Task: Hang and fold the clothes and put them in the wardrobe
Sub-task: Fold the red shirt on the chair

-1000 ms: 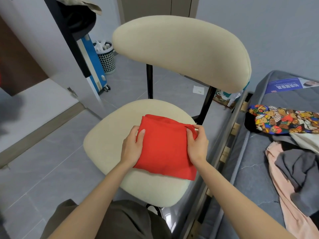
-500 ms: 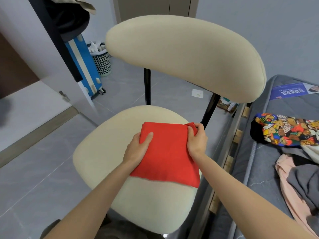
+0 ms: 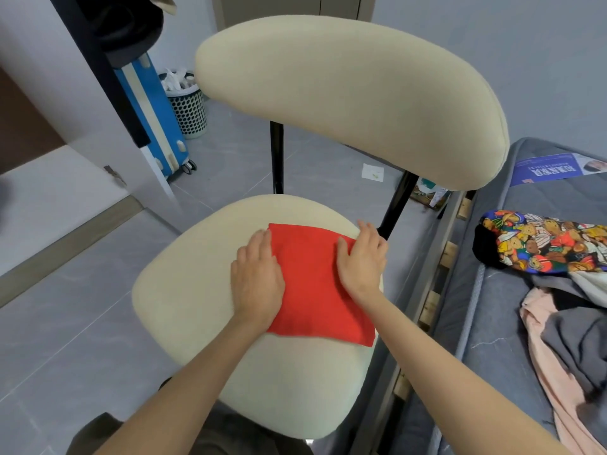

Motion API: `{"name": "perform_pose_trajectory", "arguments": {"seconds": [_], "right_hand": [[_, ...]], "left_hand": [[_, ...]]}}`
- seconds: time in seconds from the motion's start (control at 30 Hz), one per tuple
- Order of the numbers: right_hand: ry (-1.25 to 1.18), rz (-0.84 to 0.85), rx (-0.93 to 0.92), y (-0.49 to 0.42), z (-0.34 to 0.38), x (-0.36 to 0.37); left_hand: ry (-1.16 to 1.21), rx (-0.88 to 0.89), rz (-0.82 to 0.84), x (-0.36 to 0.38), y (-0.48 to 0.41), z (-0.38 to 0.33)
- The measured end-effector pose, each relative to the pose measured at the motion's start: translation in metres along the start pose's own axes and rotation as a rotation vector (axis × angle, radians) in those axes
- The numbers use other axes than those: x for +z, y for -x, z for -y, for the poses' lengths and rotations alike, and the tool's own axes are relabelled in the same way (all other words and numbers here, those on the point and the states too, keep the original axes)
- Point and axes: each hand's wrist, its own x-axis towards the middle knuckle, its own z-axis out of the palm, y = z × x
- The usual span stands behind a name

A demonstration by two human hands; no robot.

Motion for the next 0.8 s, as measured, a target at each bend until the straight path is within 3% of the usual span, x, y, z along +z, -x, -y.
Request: {"name": "perform_pose_trajectory", "arguments": {"seconds": [0.07, 0.17, 0.27, 0.37, 0.63, 0.8], "right_hand": [[0.010, 0.003, -0.200, 0.017, 0.004, 0.003], [0.060, 0.165, -0.246, 0.035, -0.001, 0.015], [0.211, 0.234, -0.180, 0.039, -0.016, 0.023], [0.210, 0.205, -0.143, 0.040, -0.023, 0.027], [0.006, 0.089, 0.034, 0.051, -0.030, 0.021], [-0.058, -0.019, 0.115, 0.069, -0.032, 0.021]], "left_hand": [[-0.061, 0.191, 0.047, 0.004, -0.003, -0.007], [-0.134, 0.267, 0.175, 0.015, -0.006, -0.018], [-0.140, 0.173, 0.296, 0.031, -0.002, -0.011], [-0.030, -0.043, 0.328, 0.041, -0.002, 0.002], [0.137, -0.125, 0.083, 0.036, 0.014, 0.005], [0.430, -0.291, 0.091, 0.023, 0.020, -0.001]]}}
